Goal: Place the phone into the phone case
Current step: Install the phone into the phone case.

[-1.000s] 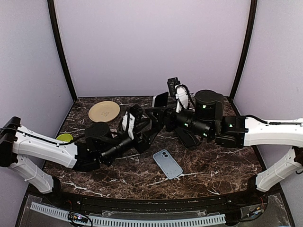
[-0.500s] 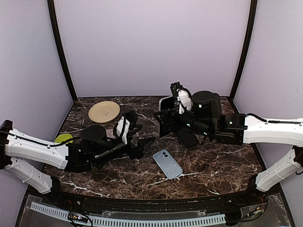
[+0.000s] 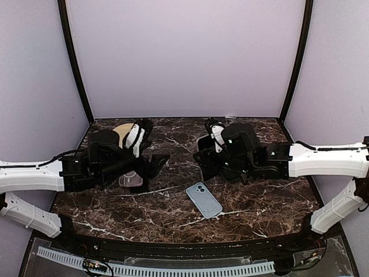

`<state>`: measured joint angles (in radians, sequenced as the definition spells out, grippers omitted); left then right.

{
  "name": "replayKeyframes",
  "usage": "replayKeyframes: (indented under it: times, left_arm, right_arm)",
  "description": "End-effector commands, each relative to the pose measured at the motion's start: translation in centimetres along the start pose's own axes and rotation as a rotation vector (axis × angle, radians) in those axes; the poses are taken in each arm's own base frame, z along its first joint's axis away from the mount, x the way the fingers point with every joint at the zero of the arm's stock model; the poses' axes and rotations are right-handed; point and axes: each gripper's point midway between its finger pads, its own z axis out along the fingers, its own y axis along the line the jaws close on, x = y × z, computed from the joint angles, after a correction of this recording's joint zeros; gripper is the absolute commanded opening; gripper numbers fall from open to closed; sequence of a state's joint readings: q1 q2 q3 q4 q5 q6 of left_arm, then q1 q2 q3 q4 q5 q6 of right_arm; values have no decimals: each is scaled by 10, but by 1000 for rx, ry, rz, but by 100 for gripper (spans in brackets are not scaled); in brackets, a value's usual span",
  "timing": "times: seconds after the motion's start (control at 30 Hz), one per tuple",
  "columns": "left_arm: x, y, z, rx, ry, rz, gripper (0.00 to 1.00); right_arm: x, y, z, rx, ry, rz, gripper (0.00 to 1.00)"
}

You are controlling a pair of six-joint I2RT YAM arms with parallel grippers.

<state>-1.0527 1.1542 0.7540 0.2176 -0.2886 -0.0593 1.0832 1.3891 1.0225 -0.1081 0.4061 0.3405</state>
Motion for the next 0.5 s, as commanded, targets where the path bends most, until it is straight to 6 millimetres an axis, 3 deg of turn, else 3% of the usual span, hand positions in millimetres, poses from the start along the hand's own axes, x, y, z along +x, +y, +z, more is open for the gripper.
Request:
replayKeyframes:
  times: [0.0, 0.13, 0.27, 0.47]
  left_arm:
    - [-8, 43, -4, -98, 80, -39, 86]
    - [-1, 62, 5, -157, 141, -30, 87]
    - [9, 69, 17, -153, 158, -35, 92]
    - [18, 87, 28, -165, 170, -67, 97]
  right_arm:
    - [-11, -7, -1, 35, -25, 44, 0]
    - [10, -9, 6, 58, 56, 58, 0]
    - [33, -10, 12, 79, 143, 72, 0]
    - [66, 1, 21, 45, 245, 87, 0]
